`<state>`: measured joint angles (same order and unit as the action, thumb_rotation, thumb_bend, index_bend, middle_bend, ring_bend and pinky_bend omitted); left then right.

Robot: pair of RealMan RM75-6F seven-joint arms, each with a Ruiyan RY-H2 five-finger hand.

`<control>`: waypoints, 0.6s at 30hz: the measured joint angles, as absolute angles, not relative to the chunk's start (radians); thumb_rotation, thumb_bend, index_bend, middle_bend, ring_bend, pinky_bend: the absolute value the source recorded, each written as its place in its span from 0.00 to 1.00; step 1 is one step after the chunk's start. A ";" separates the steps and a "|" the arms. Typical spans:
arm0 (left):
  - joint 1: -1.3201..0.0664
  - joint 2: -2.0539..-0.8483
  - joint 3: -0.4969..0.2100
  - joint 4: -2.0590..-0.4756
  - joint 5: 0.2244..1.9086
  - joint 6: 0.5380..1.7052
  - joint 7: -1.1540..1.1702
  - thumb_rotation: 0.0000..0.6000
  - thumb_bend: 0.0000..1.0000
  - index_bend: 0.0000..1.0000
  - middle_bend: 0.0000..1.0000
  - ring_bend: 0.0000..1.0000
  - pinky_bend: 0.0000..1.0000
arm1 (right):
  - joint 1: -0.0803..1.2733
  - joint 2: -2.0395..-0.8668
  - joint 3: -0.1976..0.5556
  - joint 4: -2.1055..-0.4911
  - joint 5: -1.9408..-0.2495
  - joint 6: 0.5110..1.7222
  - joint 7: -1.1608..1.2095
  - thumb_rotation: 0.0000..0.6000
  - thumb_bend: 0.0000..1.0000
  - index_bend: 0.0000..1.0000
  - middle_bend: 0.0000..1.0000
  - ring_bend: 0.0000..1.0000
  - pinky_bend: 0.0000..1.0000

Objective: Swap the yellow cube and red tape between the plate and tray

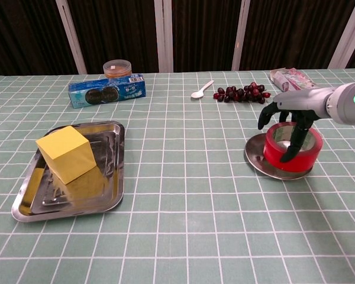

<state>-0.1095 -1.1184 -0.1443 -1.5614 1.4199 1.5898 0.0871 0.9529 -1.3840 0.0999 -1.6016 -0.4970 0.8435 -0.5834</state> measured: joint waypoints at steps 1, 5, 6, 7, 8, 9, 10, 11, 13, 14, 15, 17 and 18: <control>-0.109 -1.119 -0.145 -1.561 1.420 1.590 0.087 1.00 0.02 0.20 0.02 0.00 0.01 | 0.953 -1.384 0.099 -1.602 -0.498 0.843 -0.581 1.00 0.24 0.22 0.15 0.34 0.59; -0.110 -1.120 -0.144 -1.561 1.421 1.587 0.091 1.00 0.02 0.20 0.02 0.00 0.01 | 0.956 -1.386 0.100 -1.604 -0.501 0.856 -0.578 1.00 0.20 0.19 0.12 0.29 0.55; -0.111 -1.120 -0.145 -1.561 1.420 1.585 0.091 1.00 0.02 0.20 0.02 0.00 0.01 | 0.957 -1.385 0.101 -1.609 -0.503 0.858 -0.576 1.00 0.19 0.18 0.11 0.28 0.55; -0.111 -1.121 -0.145 -1.561 1.420 1.584 0.091 1.00 0.02 0.20 0.02 0.00 0.01 | 0.957 -1.384 0.101 -1.614 -0.504 0.859 -0.575 1.00 0.19 0.17 0.11 0.27 0.55; -0.111 -1.121 -0.145 -1.561 1.419 1.584 0.092 1.00 0.02 0.20 0.02 0.00 0.01 | 0.958 -1.381 0.101 -1.620 -0.505 0.859 -0.574 1.00 0.18 0.17 0.11 0.26 0.55; -0.111 -1.122 -0.146 -1.561 1.418 1.583 0.094 1.00 0.02 0.20 0.02 0.00 0.01 | 0.958 -1.378 0.101 -1.628 -0.505 0.859 -0.572 1.00 0.18 0.16 0.10 0.25 0.54; -0.112 -1.122 -0.146 -1.561 1.418 1.583 0.095 1.00 0.02 0.20 0.02 0.00 0.01 | 0.959 -1.376 0.102 -1.633 -0.505 0.858 -0.569 1.00 0.18 0.16 0.10 0.24 0.54; -0.112 -1.123 -0.146 -1.561 1.419 1.583 0.095 1.00 0.02 0.20 0.02 0.00 0.01 | 0.959 -1.374 0.103 -1.638 -0.505 0.856 -0.564 1.00 0.18 0.15 0.10 0.24 0.54; -0.112 -1.124 -0.146 -1.561 1.421 1.583 0.096 1.00 0.02 0.20 0.02 0.00 0.01 | 0.959 -1.372 0.107 -1.645 -0.505 0.850 -0.550 1.00 0.17 0.15 0.10 0.24 0.52; -0.112 -1.124 -0.146 -1.561 1.421 1.583 0.096 1.00 0.02 0.20 0.02 0.00 0.01 | 0.960 -1.371 0.108 -1.647 -0.505 0.845 -0.544 1.00 0.17 0.14 0.09 0.23 0.50; -0.112 -1.124 -0.146 -1.561 1.421 1.583 0.096 1.00 0.02 0.20 0.02 0.00 0.01 | 0.961 -1.371 0.108 -1.647 -0.505 0.840 -0.540 1.00 0.16 0.14 0.09 0.22 0.49; -0.112 -1.124 -0.146 -1.562 1.420 1.582 0.095 1.00 0.02 0.20 0.02 0.00 0.01 | 0.964 -1.374 0.104 -1.642 -0.506 0.839 -0.542 1.00 0.16 0.14 0.09 0.22 0.48; -0.112 -1.124 -0.147 -1.562 1.420 1.582 0.095 1.00 0.02 0.20 0.02 0.00 0.01 | 0.966 -1.378 0.103 -1.637 -0.506 0.841 -0.543 1.00 0.16 0.14 0.09 0.21 0.46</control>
<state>-0.1119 -1.1243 -0.1469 -1.5620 1.4202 1.5823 0.0954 0.9657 -1.3778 0.1029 -1.6375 -0.5059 0.8407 -0.5429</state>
